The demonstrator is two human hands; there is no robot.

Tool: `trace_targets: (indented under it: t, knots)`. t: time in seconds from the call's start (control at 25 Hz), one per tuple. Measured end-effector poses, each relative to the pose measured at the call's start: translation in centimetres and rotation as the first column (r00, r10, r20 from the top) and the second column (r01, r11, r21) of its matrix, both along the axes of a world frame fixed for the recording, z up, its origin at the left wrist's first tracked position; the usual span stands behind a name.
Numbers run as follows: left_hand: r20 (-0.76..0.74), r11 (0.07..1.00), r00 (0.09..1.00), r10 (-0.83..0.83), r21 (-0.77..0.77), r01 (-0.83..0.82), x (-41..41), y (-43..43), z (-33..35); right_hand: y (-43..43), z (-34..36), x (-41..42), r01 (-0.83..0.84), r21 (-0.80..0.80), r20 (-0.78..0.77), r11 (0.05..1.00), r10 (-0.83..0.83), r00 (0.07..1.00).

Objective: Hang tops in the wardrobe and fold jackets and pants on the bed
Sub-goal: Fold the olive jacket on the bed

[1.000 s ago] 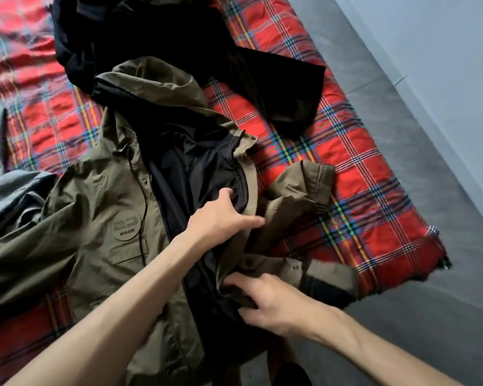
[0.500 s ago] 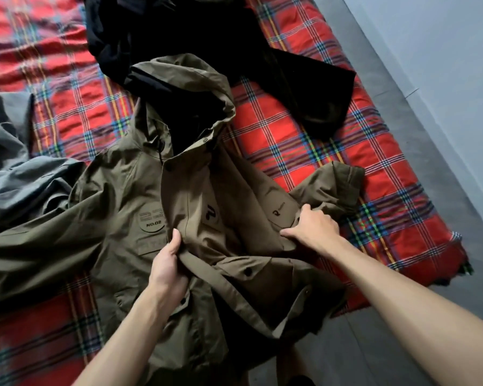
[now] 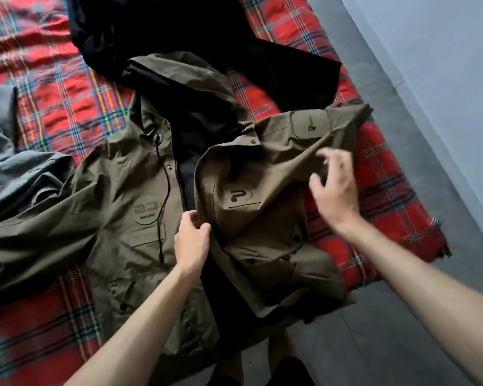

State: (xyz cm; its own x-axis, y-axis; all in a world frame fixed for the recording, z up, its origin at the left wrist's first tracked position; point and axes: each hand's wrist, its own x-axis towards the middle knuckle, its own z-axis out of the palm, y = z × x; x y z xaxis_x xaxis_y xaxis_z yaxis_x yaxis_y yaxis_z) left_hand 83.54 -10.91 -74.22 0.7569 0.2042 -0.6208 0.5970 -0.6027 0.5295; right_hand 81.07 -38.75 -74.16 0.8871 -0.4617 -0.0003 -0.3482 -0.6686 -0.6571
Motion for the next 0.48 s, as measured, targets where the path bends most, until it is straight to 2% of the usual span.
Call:
trace_targets:
  t: [0.08, 0.12, 0.2, 0.28, 0.32, 0.4, 0.48]
  knots:
    - [-0.094, 0.993, 0.995, -0.030, 0.108, 0.041, -0.8, 0.2, -0.5, 2.9, -2.9, -7.3, -0.292, -0.019, -0.210, 0.956, 0.282, 0.936]
    - [-0.152, 0.989, 0.987, -0.059, 0.124, 0.078, -1.5, 0.3, -1.0, 3.8, -3.7, -10.6, -0.396, -0.047, -0.290, 0.917, 0.367, 0.884]
    - [-0.269, 0.975, 0.955, -0.127, 0.142, 0.170, -3.5, 0.7, -2.2, 4.5, -4.8, -15.8, -0.522, -0.122, -0.394, 0.844, 0.442, 0.806]
    - [-0.354, 0.969, 0.924, -0.147, 0.134, 0.206, -5.4, 1.1, -4.0, 4.7, -5.1, -18.4, -0.575, -0.187, -0.418, 0.797, 0.465, 0.780]
    - [-0.374, 0.983, 0.921, -0.109, 0.099, 0.157, -6.2, 1.1, -4.8, 4.7, -5.2, -19.1, -0.616, -0.212, -0.401, 0.758, 0.508, 0.763]
    - [-0.422, 0.997, 0.906, 0.046, -0.034, -0.067, -7.4, 0.5, -5.1, 5.9, -5.1, -19.6, -0.719, -0.211, -0.355, 0.662, 0.634, 0.687]
    - [-0.446, 0.952, 0.880, 0.163, -0.163, -0.259, -8.1, -0.1, -4.5, 7.5, -5.6, -19.6, -0.786, -0.155, -0.417, 0.599, 0.681, 0.601]
